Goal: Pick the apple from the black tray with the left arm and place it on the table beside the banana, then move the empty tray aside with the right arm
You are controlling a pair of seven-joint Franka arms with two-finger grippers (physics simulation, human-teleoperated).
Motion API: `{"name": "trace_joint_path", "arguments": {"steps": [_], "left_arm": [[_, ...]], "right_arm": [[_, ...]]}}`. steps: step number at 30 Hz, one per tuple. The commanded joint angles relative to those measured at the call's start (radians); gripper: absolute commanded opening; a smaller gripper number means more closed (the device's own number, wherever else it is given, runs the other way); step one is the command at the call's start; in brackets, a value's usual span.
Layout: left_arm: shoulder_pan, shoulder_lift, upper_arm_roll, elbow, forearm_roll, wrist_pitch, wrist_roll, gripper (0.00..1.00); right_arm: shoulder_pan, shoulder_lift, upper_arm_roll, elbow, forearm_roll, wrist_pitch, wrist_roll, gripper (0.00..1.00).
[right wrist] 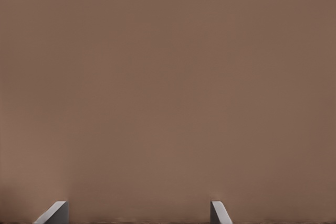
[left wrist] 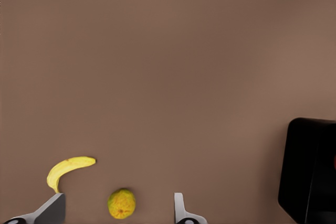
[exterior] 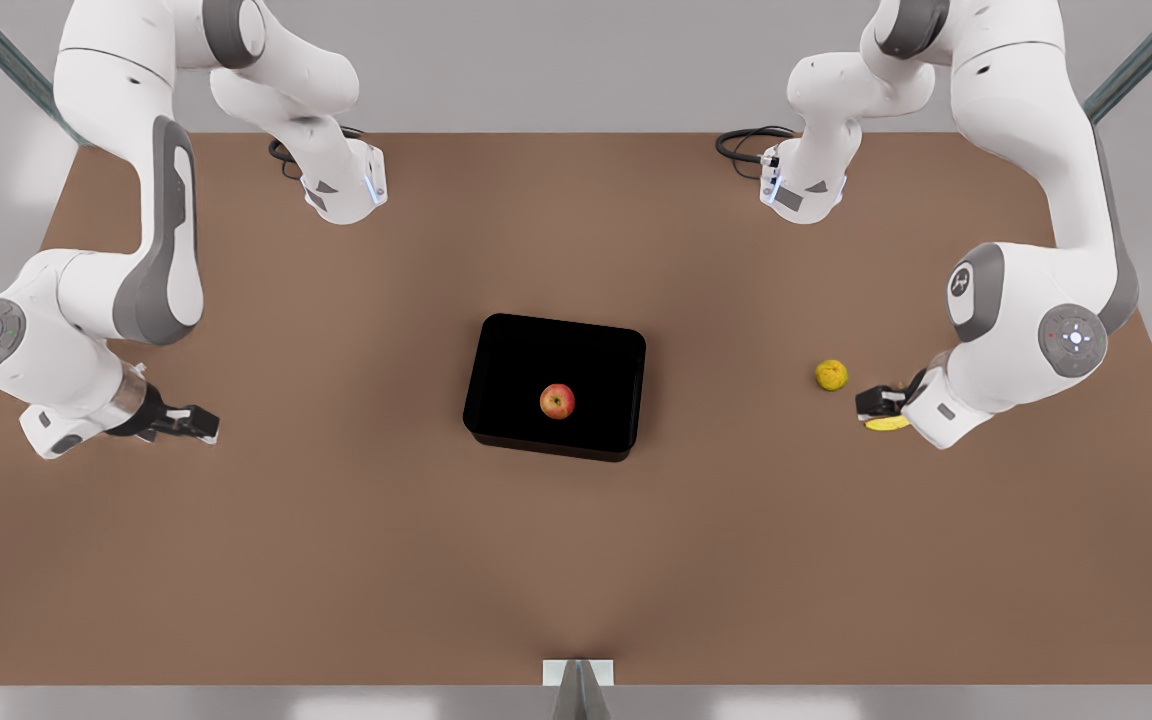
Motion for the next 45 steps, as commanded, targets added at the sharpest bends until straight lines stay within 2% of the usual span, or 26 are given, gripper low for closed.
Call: {"name": "trace_joint_path", "arguments": {"steps": [1,3,4,5,6,7,9,11,14,16,19,20,27,30,36,45], "left_arm": [[-0.002,0.0,-0.001,0.0,0.003,0.048,-0.046,1.0],[-0.038,0.016,-0.006,0.053,-0.037,0.029,-0.124,1.0],[-0.124,0.016,-0.006,0.042,0.026,0.026,-0.139,1.0],[-0.161,-0.032,-0.043,0.031,0.017,-0.021,-0.169,1.0],[-0.204,-0.035,-0.112,0.056,0.052,-0.034,-0.271,1.0],[-0.285,-0.027,-0.119,0.083,0.156,-0.11,-0.535,1.0],[-0.399,-0.02,-0.129,0.079,0.15,-0.095,-0.463,1.0],[-0.479,0.055,-0.127,0.076,0.129,0.155,-0.627,1.0],[-0.595,0.213,-0.132,0.125,0.188,0.273,-1.066,1.0],[-0.669,0.354,-0.129,0.258,0.196,0.278,-1.274,1.0],[-0.704,0.427,-0.127,0.277,0.239,0.341,-1.287,1.0],[-0.713,0.43,-0.127,0.261,0.308,0.339,-1.287,1.0],[-0.701,0.454,-0.124,0.2,0.342,0.407,-1.175,1.0],[-0.704,0.509,-0.122,0.18,0.345,0.568,-1.192,1.0],[-0.7,0.537,-0.121,0.157,0.443,0.577,-1.179,1.0],[-0.701,0.549,-0.118,0.099,0.469,0.617,-1.19,1.0]], "right_arm": [[0.004,-0.029,0.0,-0.047,-0.001,0.093,-0.036,1.0],[0.004,-0.029,0.0,-0.047,-0.002,0.093,-0.037,1.0],[0.005,-0.029,0.001,-0.047,-0.002,0.093,-0.037,1.0],[0.008,-0.018,0.001,-0.047,-0.006,0.094,-0.037,1.0],[0.007,0.019,0.001,-0.03,-0.038,0.105,-0.037,1.0],[0.005,0.068,0.001,-0.022,-0.032,0.15,-0.037,1.0],[0.002,0.071,0.0,-0.004,-0.029,0.159,-0.031,1.0],[0.002,0.029,-0.004,0.05,-0.029,0.049,-0.031,1.0],[0.002,0.028,-0.004,0.059,-0.032,0.004,-0.03,1.0],[0.002,0.014,-0.002,0.047,-0.03,-0.033,-0.029,1.0],[0.004,0.016,-0.002,0.047,-0.03,-0.034,-0.029,1.0],[0.004,0.016,-0.002,0.047,-0.03,-0.034,-0.029,1.0],[0.005,0.016,0.0,0.049,-0.033,-0.034,-0.031,1.0],[0.005,0.017,0.0,0.049,-0.033,-0.034,-0.031,1.0],[0.005,0.019,0.0,0.049,-0.035,-0.034,-0.031,1.0],[0.005,0.019,0.0,0.049,-0.036,-0.033,-0.031,1.0]]}}
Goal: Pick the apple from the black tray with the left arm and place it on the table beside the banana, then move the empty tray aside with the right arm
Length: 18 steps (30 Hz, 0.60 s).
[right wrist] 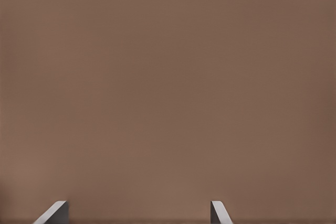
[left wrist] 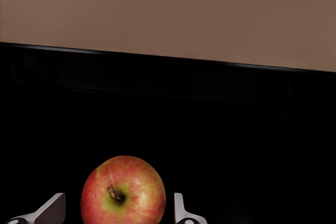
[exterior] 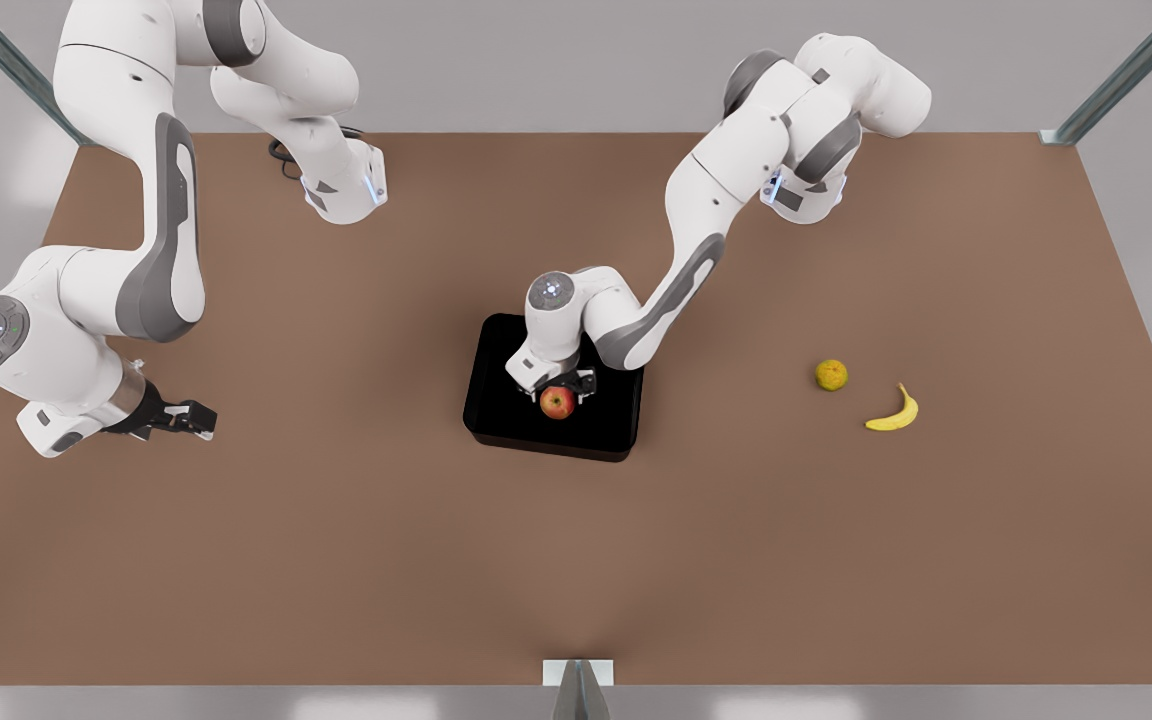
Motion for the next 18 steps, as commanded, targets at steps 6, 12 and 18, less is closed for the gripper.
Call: {"name": "trace_joint_path", "arguments": {"steps": [6,12,18], "left_arm": [[0.0,0.037,0.003,-0.007,0.021,0.1,-0.152,1.0],[0.002,0.045,0.008,-0.004,0.018,0.114,-0.158,0.64],[0.058,-0.172,-0.022,-0.008,-0.117,-0.286,0.051,0.7]], "right_arm": [[0.0,-0.001,0.0,0.001,0.001,0.0,-0.004,1.0],[0.0,-0.001,0.0,0.001,0.001,0.0,-0.004,1.0],[0.0,-0.001,0.0,0.001,0.001,0.0,-0.004,1.0]]}}
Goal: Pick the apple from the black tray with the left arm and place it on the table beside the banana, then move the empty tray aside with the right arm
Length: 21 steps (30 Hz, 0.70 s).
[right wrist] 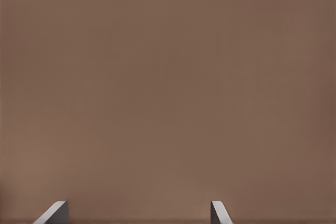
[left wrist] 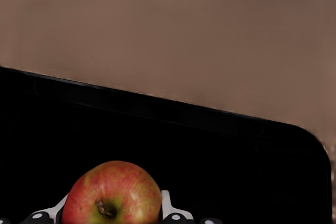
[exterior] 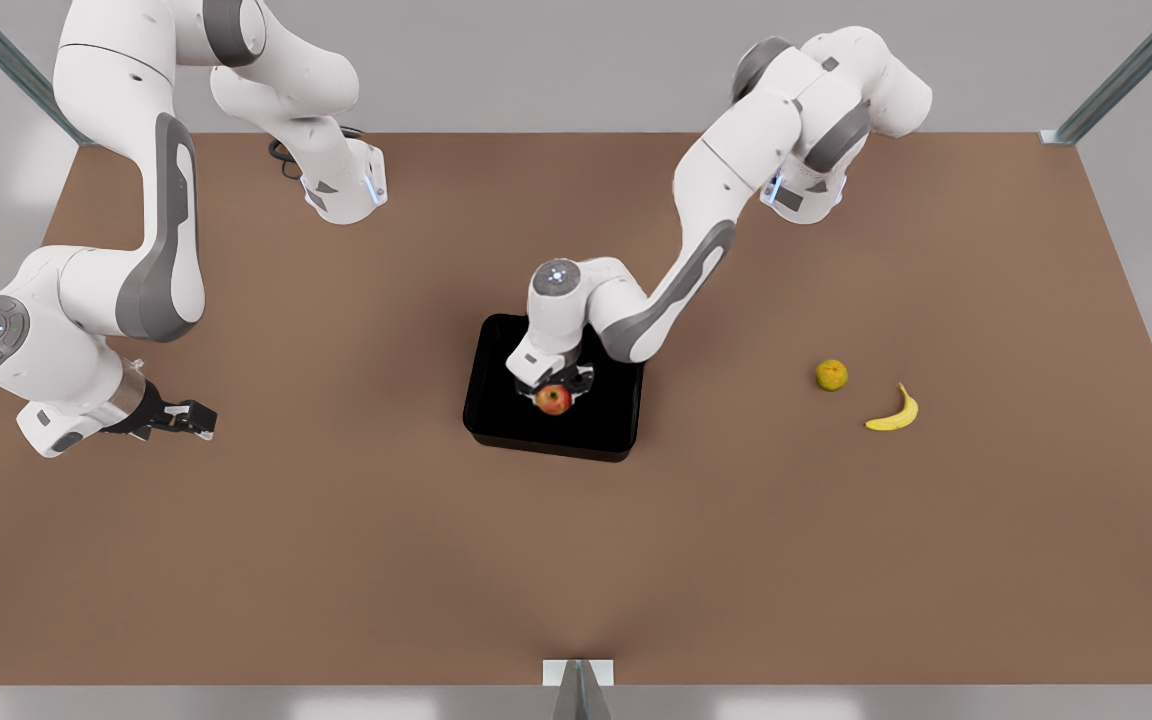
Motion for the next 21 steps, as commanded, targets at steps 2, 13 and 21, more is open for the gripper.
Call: {"name": "trace_joint_path", "arguments": {"steps": [2,13,21], "left_arm": [[0.132,-0.188,-0.008,0.008,-0.213,-0.505,0.432,0.7],[0.647,-0.062,0.002,-0.075,-0.112,-0.394,1.139,0.7],[0.684,-0.148,0.003,0.086,-0.245,-0.585,1.145,1.0]], "right_arm": [[0.002,-0.001,0.003,0.004,0.004,0.0,0.004,1.0],[0.331,0.085,0.075,0.217,0.158,-0.171,1.031,0.96],[0.442,-0.104,0.152,-0.223,0.159,0.184,1.057,1.0]]}}
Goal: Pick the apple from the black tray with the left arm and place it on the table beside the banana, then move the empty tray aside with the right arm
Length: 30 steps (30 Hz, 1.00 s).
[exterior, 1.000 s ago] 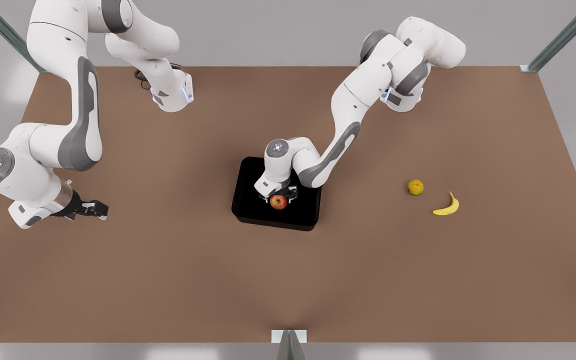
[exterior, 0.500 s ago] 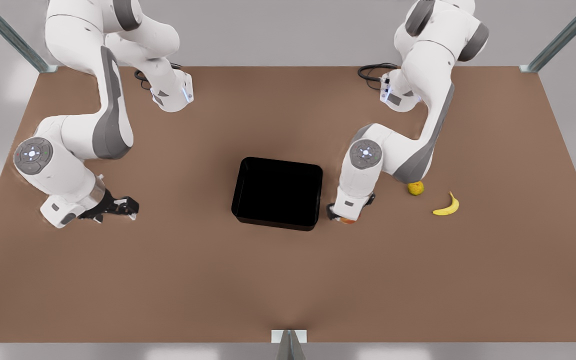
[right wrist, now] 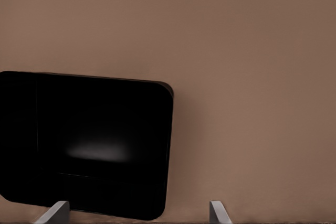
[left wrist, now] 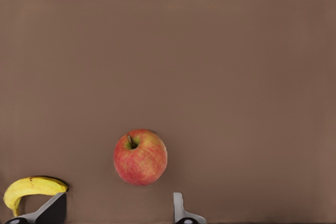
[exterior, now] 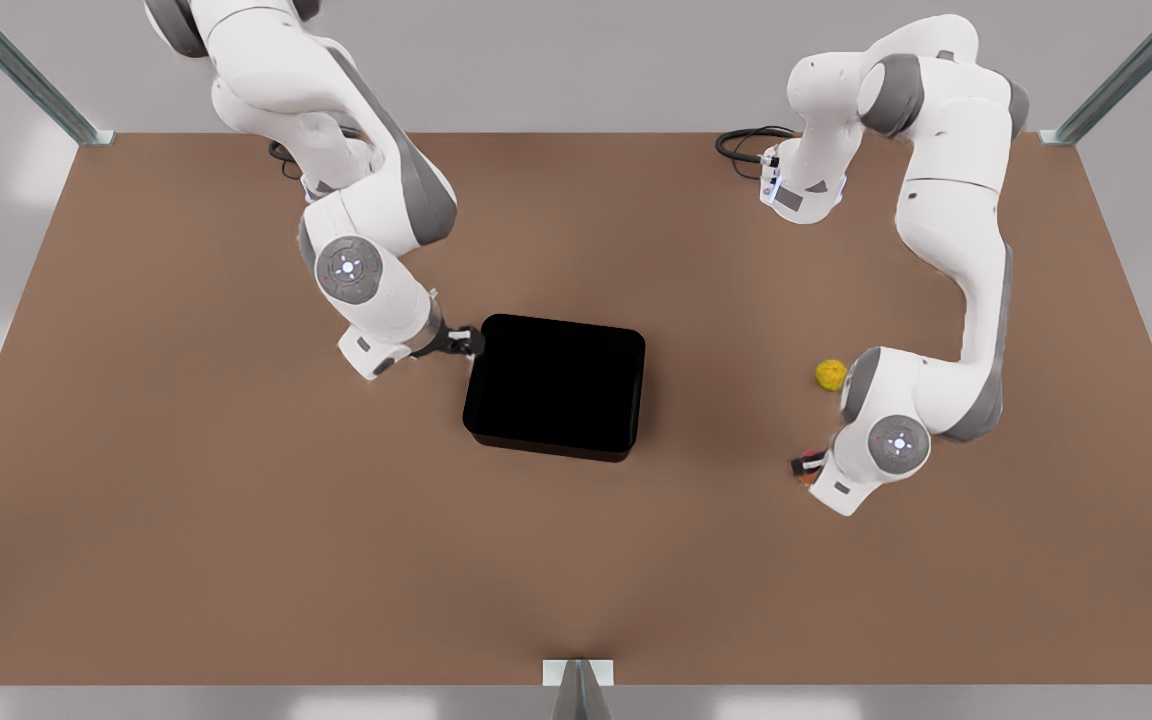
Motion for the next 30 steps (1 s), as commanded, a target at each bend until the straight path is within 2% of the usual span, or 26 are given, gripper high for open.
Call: {"name": "trace_joint_path", "arguments": {"steps": [1,2,3,4,5,8,13,19,20,30], "left_arm": [[0.035,-0.058,0.006,0.12,-0.094,-0.298,0.517,1.0],[0.113,-0.183,0.004,0.1,-0.215,-0.314,0.503,1.0],[0.144,-0.337,0.003,-0.073,-0.249,-0.247,0.457,1.0],[0.142,-0.438,0.003,-0.216,-0.246,-0.067,0.394,1.0],[0.142,-0.425,0.003,-0.191,-0.245,-0.07,0.399,1.0],[0.116,-0.375,-0.005,-0.081,-0.186,-0.154,0.422,1.0],[0.119,-0.375,-0.004,-0.079,-0.139,-0.157,0.486,1.0],[0.117,-0.375,-0.003,-0.089,-0.139,-0.157,0.482,1.0],[0.119,-0.368,-0.002,-0.089,-0.139,-0.157,0.483,1.0],[0.122,-0.367,0.0,-0.089,-0.139,-0.157,0.483,1.0]], "right_arm": [[0.002,-0.037,0.019,-0.106,0.011,0.267,0.447,1.0],[0.002,-0.055,0.036,-0.179,0.009,0.376,0.453,1.0],[0.002,-0.074,0.048,-0.252,0.008,0.492,0.455,1.0],[0.003,-0.075,0.056,-0.295,0.008,0.572,0.456,1.0],[0.011,-0.074,0.058,-0.33,0.008,0.647,0.456,1.0],[0.013,-0.045,0.056,-0.338,-0.037,0.669,0.453,1.0],[0.013,0.02,0.056,-0.339,-0.083,0.713,0.441,1.0],[0.031,0.046,0.056,-0.414,-0.114,0.807,0.44,1.0],[0.033,0.046,0.056,-0.457,-0.127,0.868,0.437,1.0],[0.05,0.11,0.056,-0.496,-0.135,0.879,0.417,0.98]]}}
